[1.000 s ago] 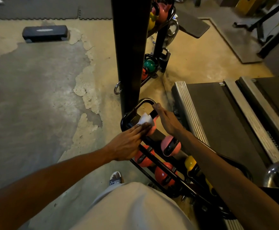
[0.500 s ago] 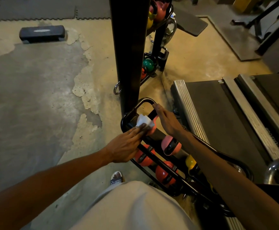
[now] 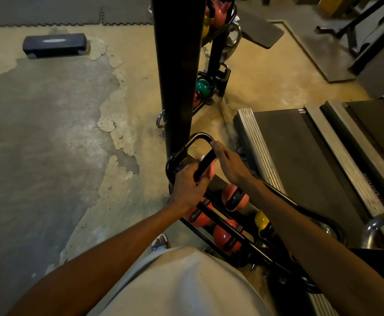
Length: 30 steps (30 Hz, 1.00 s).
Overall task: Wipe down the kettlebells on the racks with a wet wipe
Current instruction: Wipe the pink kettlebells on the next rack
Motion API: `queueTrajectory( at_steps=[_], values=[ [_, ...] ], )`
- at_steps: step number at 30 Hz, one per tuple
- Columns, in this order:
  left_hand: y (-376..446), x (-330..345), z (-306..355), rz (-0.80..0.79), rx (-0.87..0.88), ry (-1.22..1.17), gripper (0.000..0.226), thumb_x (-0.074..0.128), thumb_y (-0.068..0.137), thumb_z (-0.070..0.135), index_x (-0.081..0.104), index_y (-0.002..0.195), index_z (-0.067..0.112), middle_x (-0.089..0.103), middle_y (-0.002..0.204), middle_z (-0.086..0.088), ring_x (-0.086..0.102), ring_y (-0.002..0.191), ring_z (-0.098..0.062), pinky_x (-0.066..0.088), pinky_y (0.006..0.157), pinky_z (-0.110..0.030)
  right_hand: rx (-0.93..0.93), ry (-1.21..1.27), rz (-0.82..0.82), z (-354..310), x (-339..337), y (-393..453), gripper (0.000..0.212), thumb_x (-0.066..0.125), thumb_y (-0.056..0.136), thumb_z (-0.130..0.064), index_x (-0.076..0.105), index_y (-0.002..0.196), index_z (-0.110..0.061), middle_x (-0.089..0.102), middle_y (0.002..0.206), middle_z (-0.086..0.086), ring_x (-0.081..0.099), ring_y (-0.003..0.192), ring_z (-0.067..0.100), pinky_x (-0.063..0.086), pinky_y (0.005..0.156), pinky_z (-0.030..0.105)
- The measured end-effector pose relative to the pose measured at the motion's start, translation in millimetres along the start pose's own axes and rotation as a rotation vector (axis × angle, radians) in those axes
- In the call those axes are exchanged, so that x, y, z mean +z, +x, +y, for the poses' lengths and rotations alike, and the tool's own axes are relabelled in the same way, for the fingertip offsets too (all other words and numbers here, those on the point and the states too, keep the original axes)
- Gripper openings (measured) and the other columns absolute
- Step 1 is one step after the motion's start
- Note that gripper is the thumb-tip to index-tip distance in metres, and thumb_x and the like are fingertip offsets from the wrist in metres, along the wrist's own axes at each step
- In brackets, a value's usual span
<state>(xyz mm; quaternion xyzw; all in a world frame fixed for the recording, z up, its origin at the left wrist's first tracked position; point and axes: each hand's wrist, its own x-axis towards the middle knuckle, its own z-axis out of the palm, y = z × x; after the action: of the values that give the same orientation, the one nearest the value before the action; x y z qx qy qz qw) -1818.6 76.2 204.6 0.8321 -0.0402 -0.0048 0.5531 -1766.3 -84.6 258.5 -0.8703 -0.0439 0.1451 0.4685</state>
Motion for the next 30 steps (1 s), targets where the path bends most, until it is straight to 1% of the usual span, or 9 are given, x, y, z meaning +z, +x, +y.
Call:
queueTrajectory(
  at_steps=[3,9,11,15,20,23,25,27,30],
  values=[
    [5.3,-7.9,5.7,0.03,-0.102,-0.046,0.023,0.072,0.097,0.034,0.068,0.111,0.017,0.071,0.092,0.001,0.067,0.085,-0.01,0.06,0.076,-0.039,0.019,0.012,-0.01,-1.0,0.8,-0.1,0.061,0.027,0.114,-0.044,0.056,0.134,0.006,0.052,0.143,0.028,0.044,0.128,0.028,0.032,0.102,0.025],
    [4.1,-13.4,-3.8,-0.076,-0.03,0.052,0.032,0.068,0.093,0.036,0.065,0.122,0.022,0.069,0.108,0.003,0.067,0.1,-0.009,0.06,0.088,-0.046,0.021,0.018,-0.009,-3.6,1.3,-0.7,0.061,0.026,0.113,-0.045,0.056,0.139,0.001,0.051,0.149,0.022,0.044,0.135,0.026,0.034,0.094,0.007],
    [-9.7,-7.7,-8.4,-0.078,0.034,0.077,0.049,0.067,0.092,0.029,0.057,0.14,0.026,0.063,0.125,0.003,0.064,0.116,-0.01,0.059,0.097,-0.044,0.019,0.023,-0.004,-2.0,2.9,-0.5,0.06,0.026,0.112,-0.049,0.055,0.147,-0.009,0.048,0.157,0.012,0.042,0.144,0.018,0.027,0.098,0.004],
    [-37.2,1.3,-17.5,-0.111,0.093,0.235,0.094,0.068,0.094,0.02,0.011,0.168,0.024,0.024,0.171,-0.002,0.027,0.157,-0.019,0.041,0.121,-0.039,0.04,0.073,0.007,0.4,3.1,0.7,0.063,0.023,0.111,-0.054,0.051,0.152,-0.015,0.044,0.162,0.007,0.037,0.149,0.017,0.023,0.111,0.024],
    [-44.0,0.7,-21.2,-0.173,0.349,0.456,0.079,0.048,0.095,0.022,0.016,0.165,0.004,0.013,0.174,-0.013,0.004,0.163,-0.027,0.044,0.117,-0.054,0.07,0.244,0.063,3.3,10.4,-3.1,0.064,0.023,0.11,-0.053,0.044,0.157,-0.014,0.033,0.168,0.006,0.027,0.155,0.015,0.021,0.123,0.031],
    [-38.5,-4.5,-21.9,-0.212,0.402,0.632,0.084,0.037,0.095,0.046,0.022,0.163,0.0,0.017,0.172,-0.017,0.007,0.162,-0.031,0.036,0.123,-0.055,0.046,0.301,0.184,6.1,13.2,-4.1,0.053,0.033,0.114,-0.037,0.058,0.138,0.003,0.058,0.141,0.025,0.054,0.128,0.022,0.045,0.096,0.027],
    [-32.1,-8.5,-28.5,-0.266,0.472,0.711,0.086,0.036,0.095,0.051,0.021,0.164,0.001,0.014,0.172,-0.018,0.006,0.161,-0.033,0.028,0.126,-0.056,0.003,0.248,0.347,4.3,17.0,-9.8,0.036,0.045,0.112,-0.027,0.067,0.122,-0.001,0.068,0.116,0.021,0.063,0.103,0.017,0.048,0.078,0.026],
    [-24.9,-12.7,-36.2,-0.334,0.523,0.782,0.091,0.05,0.094,0.048,0.014,0.166,0.005,0.006,0.174,-0.016,-0.003,0.162,-0.031,0.022,0.128,-0.056,0.029,0.177,0.486,1.5,22.4,-18.4,0.022,0.055,0.107,-0.024,0.072,0.116,-0.012,0.071,0.107,0.002,0.064,0.097,0.004,0.048,0.079,0.021],
    [-16.8,-19.4,-37.4,-0.343,0.537,0.789,0.115,0.084,0.078,0.036,0.015,0.167,0.008,0.011,0.174,-0.016,-0.004,0.162,-0.03,0.022,0.128,-0.054,0.217,0.316,0.44,-4.5,32.3,-28.8,0.02,0.056,0.104,-0.026,0.072,0.107,-0.015,0.073,0.101,0.002,0.068,0.097,0.013,0.054,0.083,0.03]
  ],
)
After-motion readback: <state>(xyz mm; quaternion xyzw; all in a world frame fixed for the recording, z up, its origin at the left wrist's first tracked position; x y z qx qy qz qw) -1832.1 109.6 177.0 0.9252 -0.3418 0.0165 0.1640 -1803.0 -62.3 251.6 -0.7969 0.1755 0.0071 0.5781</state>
